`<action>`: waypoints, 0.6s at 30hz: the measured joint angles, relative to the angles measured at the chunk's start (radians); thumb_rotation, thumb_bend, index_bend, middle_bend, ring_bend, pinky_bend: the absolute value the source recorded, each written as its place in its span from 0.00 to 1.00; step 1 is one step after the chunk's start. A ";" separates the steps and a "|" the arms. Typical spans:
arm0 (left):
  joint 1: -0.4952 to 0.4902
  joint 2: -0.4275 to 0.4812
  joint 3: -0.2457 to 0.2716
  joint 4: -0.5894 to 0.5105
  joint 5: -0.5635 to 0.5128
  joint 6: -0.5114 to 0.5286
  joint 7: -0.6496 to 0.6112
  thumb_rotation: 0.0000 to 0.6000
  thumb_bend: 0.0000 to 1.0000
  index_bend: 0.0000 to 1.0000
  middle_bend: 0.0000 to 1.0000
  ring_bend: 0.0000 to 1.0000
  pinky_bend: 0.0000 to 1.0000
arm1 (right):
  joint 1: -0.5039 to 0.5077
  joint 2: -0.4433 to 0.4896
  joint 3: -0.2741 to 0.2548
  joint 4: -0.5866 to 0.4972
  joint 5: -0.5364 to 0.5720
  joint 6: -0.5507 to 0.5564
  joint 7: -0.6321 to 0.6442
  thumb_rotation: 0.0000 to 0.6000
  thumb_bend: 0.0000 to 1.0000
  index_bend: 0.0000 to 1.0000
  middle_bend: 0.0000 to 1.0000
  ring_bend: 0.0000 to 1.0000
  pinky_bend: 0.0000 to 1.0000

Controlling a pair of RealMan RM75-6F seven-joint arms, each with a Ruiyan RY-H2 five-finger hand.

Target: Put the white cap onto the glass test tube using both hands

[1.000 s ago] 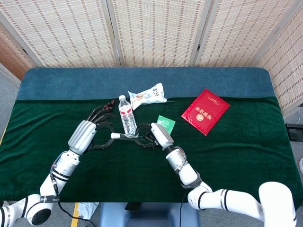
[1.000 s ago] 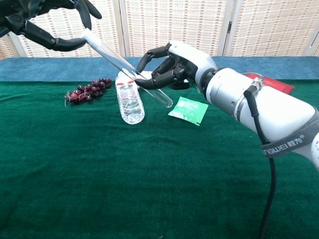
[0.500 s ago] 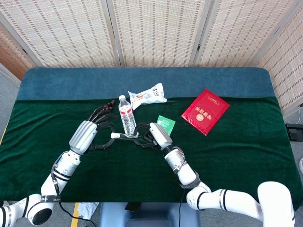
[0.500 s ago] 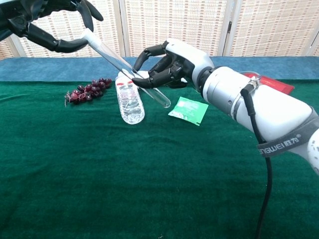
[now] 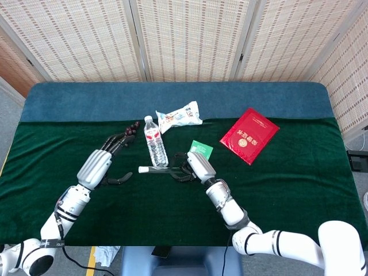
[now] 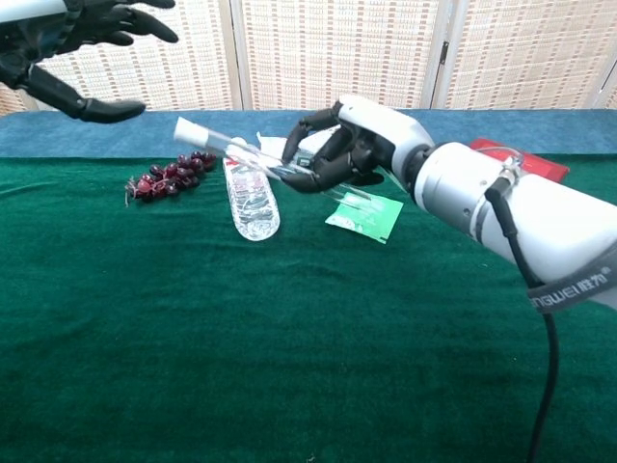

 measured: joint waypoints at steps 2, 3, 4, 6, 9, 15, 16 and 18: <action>0.006 0.009 0.005 0.005 -0.004 -0.002 -0.007 1.00 0.36 0.00 0.15 0.01 0.00 | -0.003 0.004 -0.018 0.003 0.009 -0.007 -0.026 0.99 0.69 0.90 1.00 1.00 1.00; 0.009 0.012 0.007 0.008 -0.007 -0.003 -0.010 1.00 0.36 0.00 0.15 0.01 0.00 | -0.006 0.005 -0.033 0.008 0.014 -0.013 -0.042 0.99 0.69 0.90 1.00 1.00 1.00; 0.012 0.015 0.008 0.011 -0.010 -0.003 -0.013 1.00 0.36 0.00 0.15 0.01 0.00 | -0.008 0.005 -0.044 0.013 0.018 -0.017 -0.052 0.99 0.69 0.90 1.00 1.00 1.00; 0.020 0.018 0.012 0.020 -0.016 -0.001 -0.018 1.00 0.36 0.00 0.15 0.01 0.00 | -0.013 -0.003 -0.065 0.030 0.026 -0.027 -0.067 0.98 0.69 0.90 1.00 1.00 1.00; 0.032 0.023 0.017 0.031 -0.027 0.002 -0.025 1.00 0.36 0.00 0.15 0.00 0.00 | -0.016 -0.026 -0.090 0.063 0.029 -0.034 -0.091 0.99 0.69 0.90 1.00 1.00 1.00; 0.053 0.034 0.024 0.041 -0.039 0.011 -0.035 1.00 0.36 0.00 0.15 0.00 0.00 | -0.023 -0.074 -0.128 0.126 0.015 -0.028 -0.149 0.99 0.69 0.81 1.00 1.00 1.00; 0.056 0.035 0.026 0.042 -0.040 0.011 -0.036 1.00 0.36 0.00 0.15 0.00 0.00 | -0.024 -0.081 -0.132 0.133 0.011 -0.023 -0.159 0.98 0.69 0.76 1.00 1.00 1.00; 0.061 0.037 0.029 0.043 -0.040 0.011 -0.038 1.00 0.36 0.00 0.15 0.00 0.00 | -0.029 -0.098 -0.139 0.148 0.003 -0.011 -0.175 0.98 0.69 0.69 1.00 1.00 1.00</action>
